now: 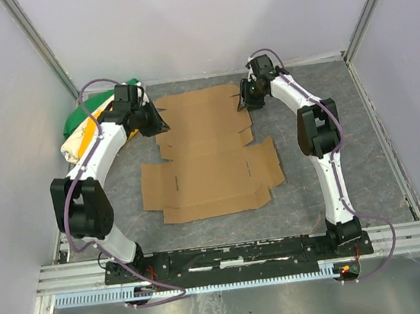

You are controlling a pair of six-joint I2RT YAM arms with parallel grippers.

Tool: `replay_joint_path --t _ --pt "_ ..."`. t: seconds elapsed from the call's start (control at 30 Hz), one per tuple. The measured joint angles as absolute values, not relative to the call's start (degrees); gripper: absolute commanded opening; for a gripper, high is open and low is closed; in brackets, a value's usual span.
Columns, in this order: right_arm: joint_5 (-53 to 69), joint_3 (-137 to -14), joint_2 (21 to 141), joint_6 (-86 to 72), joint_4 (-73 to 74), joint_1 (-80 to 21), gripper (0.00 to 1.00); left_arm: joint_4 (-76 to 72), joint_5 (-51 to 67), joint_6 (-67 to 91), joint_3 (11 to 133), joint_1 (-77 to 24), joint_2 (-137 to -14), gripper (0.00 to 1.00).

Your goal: Fold the paper box

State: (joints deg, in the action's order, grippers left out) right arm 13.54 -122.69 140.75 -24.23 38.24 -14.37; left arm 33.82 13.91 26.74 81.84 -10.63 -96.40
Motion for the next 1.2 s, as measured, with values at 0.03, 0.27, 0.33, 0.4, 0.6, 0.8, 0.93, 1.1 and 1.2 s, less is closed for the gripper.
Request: replay_joint_path --t 0.03,0.27,0.33,0.4,0.6,0.8,0.93,1.1,1.2 --pt "14.17 -122.52 140.75 -24.23 37.76 -14.37 0.44 33.69 14.46 26.72 80.25 -10.74 -95.11 0.11" --pt "16.25 -122.41 140.75 -24.18 37.1 -14.41 0.28 33.71 17.91 26.46 71.77 -17.23 -86.15 0.03" --pt "16.69 -122.34 140.75 -24.18 37.06 -14.41 0.24 33.58 18.57 26.48 69.69 -20.62 -83.64 0.03" --pt "17.08 -121.62 140.57 -24.21 36.51 -14.41 0.22 32.93 18.85 26.52 67.42 -23.31 -81.97 0.03" --pt "18.11 -112.97 135.81 -24.32 32.21 -14.37 0.11 31.97 19.18 27.22 60.86 -26.92 -82.72 0.03" --pt "17.76 -105.21 127.31 -23.05 29.87 -14.57 0.03 31.07 18.17 28.27 59.72 -32.53 -86.98 0.03" --pt "17.12 -102.96 123.7 -22.11 28.86 -14.57 0.02 31.07 17.96 28.75 59.51 -36.82 -89.56 0.03" --pt "16.01 -99.5 120.4 -21.04 27.4 -14.57 0.02 30.02 17.87 30.33 57.36 -39.64 -91.22 0.03" --pt "15.16 -94.5 116.77 -20.38 25.71 -14.57 0.01 29.39 17.78 31.27 56.05 -40.03 -92.71 0.03"
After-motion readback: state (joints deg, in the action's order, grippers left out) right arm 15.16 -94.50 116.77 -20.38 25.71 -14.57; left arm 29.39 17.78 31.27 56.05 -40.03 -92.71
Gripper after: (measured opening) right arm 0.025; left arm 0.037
